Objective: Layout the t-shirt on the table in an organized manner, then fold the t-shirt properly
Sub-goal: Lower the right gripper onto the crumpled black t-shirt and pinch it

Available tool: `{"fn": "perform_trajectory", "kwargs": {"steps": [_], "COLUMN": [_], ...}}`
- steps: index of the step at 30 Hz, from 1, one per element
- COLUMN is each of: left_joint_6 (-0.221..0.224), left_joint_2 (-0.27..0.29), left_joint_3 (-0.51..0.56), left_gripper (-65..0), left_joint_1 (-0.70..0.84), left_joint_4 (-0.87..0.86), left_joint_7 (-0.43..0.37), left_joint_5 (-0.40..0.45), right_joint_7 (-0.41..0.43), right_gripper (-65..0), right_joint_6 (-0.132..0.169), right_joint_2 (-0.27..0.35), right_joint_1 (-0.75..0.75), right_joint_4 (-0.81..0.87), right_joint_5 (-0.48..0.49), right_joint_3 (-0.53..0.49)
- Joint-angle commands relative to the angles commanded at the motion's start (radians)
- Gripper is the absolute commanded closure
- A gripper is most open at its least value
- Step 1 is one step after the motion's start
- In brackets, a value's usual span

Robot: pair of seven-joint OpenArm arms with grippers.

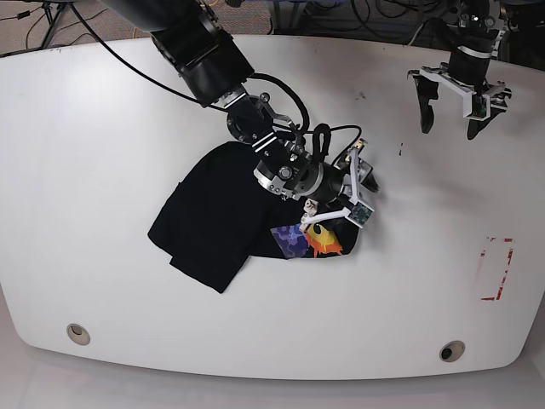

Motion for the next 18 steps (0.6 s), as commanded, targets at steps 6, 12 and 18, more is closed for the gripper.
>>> {"fn": "perform_trajectory", "kwargs": {"steps": [6,12,18], "left_joint_6": [0.000,0.000,-0.003], "left_joint_2": [0.000,0.000,0.000], "left_joint_3": [0.000,0.002,0.002], "left_gripper": [-48.5,-48.5,-48.5], "left_joint_1": [0.000,0.000,0.000], "left_joint_4": [0.000,0.000,0.000], "left_joint_7": [0.000,0.000,0.000], "left_joint_5": [0.000,0.000,0.000], "right_joint_7": [0.081,0.144,0.187], "right_gripper": [-34.6,-34.6,-34.6], "right_joint_6": [-0.002,-0.003,-0.055], "right_joint_2": [0.029,0.046,0.061], "right_joint_1": [0.035,0.066,0.087], "right_joint_4": [-0.118,-0.195,-0.255], "right_joint_5": [-0.002,-0.002,-0.002], "right_joint_3": [0.000,0.002,0.034]}}
